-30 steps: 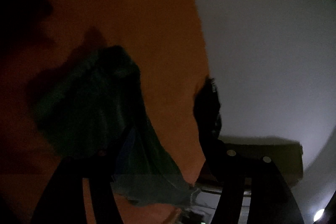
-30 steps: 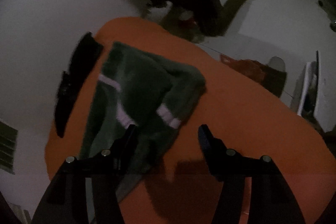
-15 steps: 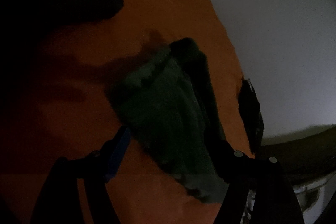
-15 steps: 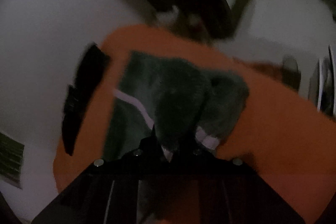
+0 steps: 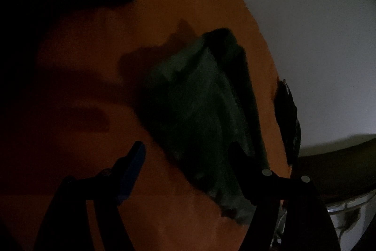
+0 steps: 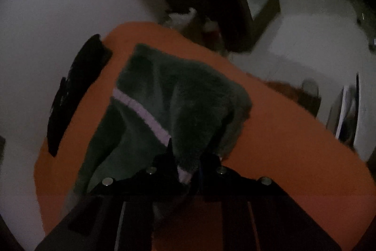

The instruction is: Fold clothes

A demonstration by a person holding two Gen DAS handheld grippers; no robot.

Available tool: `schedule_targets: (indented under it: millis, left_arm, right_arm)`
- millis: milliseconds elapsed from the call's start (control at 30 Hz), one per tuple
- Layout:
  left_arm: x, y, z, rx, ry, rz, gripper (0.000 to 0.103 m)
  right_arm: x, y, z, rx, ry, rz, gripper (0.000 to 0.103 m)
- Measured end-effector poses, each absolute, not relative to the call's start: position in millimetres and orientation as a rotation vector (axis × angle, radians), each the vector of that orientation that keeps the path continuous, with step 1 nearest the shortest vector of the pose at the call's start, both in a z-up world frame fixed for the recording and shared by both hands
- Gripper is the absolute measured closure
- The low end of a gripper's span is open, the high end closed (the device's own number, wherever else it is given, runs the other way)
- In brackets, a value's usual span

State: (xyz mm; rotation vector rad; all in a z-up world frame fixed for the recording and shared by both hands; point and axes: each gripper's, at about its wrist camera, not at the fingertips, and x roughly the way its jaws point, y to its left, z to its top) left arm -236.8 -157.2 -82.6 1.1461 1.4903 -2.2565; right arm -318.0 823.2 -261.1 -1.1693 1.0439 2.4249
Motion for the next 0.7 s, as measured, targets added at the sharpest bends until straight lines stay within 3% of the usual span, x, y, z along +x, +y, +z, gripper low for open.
schedule_targets:
  millis: [67,100,133,300,600,700]
  left_arm:
    - [-232.4,-156.8,-86.6,1.148,1.507,-2.244,0.029]
    - [-230.9,-158.3,-87.5,1.141,1.514,-2.240,0.029]
    - [-227.8,-161.2,-86.8,1.131,1.518,-2.237,0.029]
    - [-226.8,-164.7,-94.6,1.093,1.571,-2.218,0.029]
    - [-262.1,-167.9,-123.3,1.009,1.655,-2.186,0.027]
    - [-288.0,-169.2,-142.1,0.989,1.681,-2.122,0.027]
  right_arm:
    - [-305.1,838.6,-265.9,-1.127,1.241,2.360,0.059]
    - [-298.2,842.1,-266.4,-1.098,1.259,2.336,0.037]
    - [-291.3,845.6,-266.8,-1.069,1.275,2.312,0.034]
    - [-292.0,854.6,-289.7,-1.150,1.409,2.317,0.034]
    - [-314.9,857.6,-301.0,-1.027,1.543,2.382,0.034]
    - [-332.0,852.2,-298.4,-1.030,1.511,2.385,0.034]
